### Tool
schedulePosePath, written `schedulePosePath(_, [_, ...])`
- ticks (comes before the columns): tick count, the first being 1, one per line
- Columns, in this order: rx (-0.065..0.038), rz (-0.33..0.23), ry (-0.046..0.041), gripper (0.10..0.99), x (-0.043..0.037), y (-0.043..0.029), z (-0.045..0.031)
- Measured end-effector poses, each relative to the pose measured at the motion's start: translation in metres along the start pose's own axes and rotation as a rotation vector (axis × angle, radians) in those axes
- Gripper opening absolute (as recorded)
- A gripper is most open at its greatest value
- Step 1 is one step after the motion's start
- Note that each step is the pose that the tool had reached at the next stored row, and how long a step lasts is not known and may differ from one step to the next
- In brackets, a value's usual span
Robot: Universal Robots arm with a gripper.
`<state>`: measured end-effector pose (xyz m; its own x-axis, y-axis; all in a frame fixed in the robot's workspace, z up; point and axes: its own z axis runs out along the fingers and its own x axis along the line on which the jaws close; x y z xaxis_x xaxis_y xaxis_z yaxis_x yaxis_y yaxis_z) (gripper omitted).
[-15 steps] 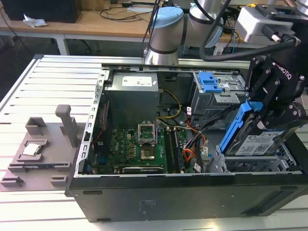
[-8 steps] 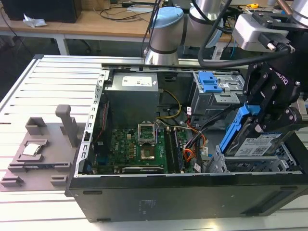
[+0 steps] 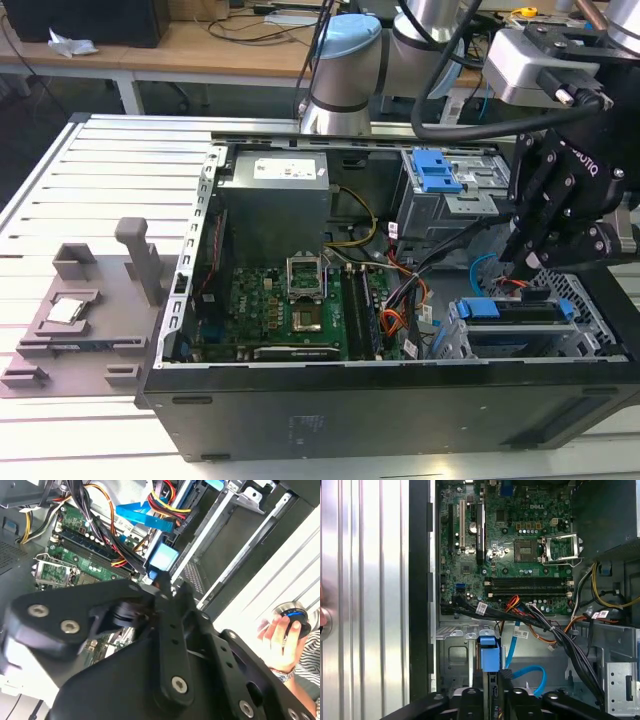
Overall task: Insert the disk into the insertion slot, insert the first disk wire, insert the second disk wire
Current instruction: 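Insert the disk into the insertion slot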
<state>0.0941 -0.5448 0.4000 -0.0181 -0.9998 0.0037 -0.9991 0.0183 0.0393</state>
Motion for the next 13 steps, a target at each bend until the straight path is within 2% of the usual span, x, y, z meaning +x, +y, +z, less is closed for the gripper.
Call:
schedulePosePath(1, [0.0, 0.0, 0.0001, 0.176, 0.0, 0.0, 0.0])
schedulePosePath(2, [0.0, 0.0, 0.0001, 0.114, 0.0, 0.0, 0.0])
schedulePosePath(13, [0.0, 0.0, 0.0003, 0.106, 0.0, 0.0, 0.0])
